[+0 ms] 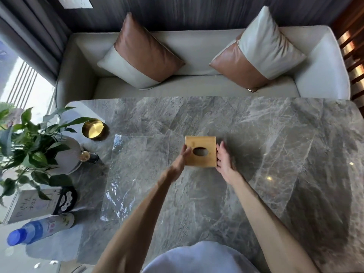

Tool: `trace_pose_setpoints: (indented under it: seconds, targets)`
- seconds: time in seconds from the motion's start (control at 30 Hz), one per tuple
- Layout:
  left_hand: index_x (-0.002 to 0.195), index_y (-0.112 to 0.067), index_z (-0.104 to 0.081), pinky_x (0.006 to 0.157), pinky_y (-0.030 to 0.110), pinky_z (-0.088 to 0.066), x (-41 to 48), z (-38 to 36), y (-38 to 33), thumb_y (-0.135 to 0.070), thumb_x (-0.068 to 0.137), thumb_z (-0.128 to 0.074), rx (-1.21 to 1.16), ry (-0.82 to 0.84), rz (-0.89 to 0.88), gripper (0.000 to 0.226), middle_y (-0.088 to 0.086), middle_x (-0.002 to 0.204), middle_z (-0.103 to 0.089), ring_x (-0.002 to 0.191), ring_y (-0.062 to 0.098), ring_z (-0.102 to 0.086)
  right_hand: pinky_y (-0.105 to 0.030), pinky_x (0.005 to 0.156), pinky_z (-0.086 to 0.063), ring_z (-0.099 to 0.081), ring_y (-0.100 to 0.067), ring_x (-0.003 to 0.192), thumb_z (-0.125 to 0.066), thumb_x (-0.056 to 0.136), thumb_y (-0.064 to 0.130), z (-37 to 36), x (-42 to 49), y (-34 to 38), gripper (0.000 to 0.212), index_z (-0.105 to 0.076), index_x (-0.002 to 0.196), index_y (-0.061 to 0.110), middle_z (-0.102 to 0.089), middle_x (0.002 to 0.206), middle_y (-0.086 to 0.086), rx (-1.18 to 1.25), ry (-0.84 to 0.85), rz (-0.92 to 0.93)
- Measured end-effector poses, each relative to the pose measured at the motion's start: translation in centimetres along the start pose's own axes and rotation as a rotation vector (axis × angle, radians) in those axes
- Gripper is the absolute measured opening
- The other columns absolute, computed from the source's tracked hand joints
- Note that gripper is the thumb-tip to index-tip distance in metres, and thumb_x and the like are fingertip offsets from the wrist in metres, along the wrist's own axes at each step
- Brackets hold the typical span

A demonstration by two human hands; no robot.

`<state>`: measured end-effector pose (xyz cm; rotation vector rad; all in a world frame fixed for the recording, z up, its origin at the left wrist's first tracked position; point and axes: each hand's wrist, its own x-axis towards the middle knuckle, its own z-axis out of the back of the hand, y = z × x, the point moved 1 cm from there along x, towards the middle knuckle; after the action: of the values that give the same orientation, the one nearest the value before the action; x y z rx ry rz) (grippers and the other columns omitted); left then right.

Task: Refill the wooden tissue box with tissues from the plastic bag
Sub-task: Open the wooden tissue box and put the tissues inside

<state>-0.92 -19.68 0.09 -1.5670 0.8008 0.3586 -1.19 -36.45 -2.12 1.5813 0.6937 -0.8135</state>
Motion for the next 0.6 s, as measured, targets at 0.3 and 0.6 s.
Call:
trace_pose_setpoints:
  seconds: [0.3, 0.6]
  targets:
    - [0.155, -0.011, -0.002, 0.120, 0.044, -0.025, 3.4, 0.5, -1.3, 0.013, 0.087, -0.029, 0.222, -0.062, -0.014, 0.077, 0.015, 0.155, -0.029, 0.142, 0.030, -0.030, -0.039, 0.118, -0.020, -0.031, -0.017, 0.146, -0.046, 0.102, 0.034, -0.4, 4.3, 2.7, 0.059, -0.021, 0.155, 0.029, -0.030, 0.161, 0.005, -0.121, -0.040, 0.102]
    - [0.153, -0.004, -0.005, 0.123, 0.036, -0.010, 4.1, 1.3, 0.0, 0.023, 0.087, -0.018, 0.326, -0.106, -0.082, 0.073, 0.007, 0.159, -0.012, 0.147, 0.021, -0.014, -0.031, 0.117, -0.025, -0.035, -0.020, 0.144, -0.045, 0.101, 0.008, -0.5, 4.2, 0.3, 0.064, -0.016, 0.157, 0.021, -0.034, 0.159, -0.003, -0.367, -0.111, 0.253]
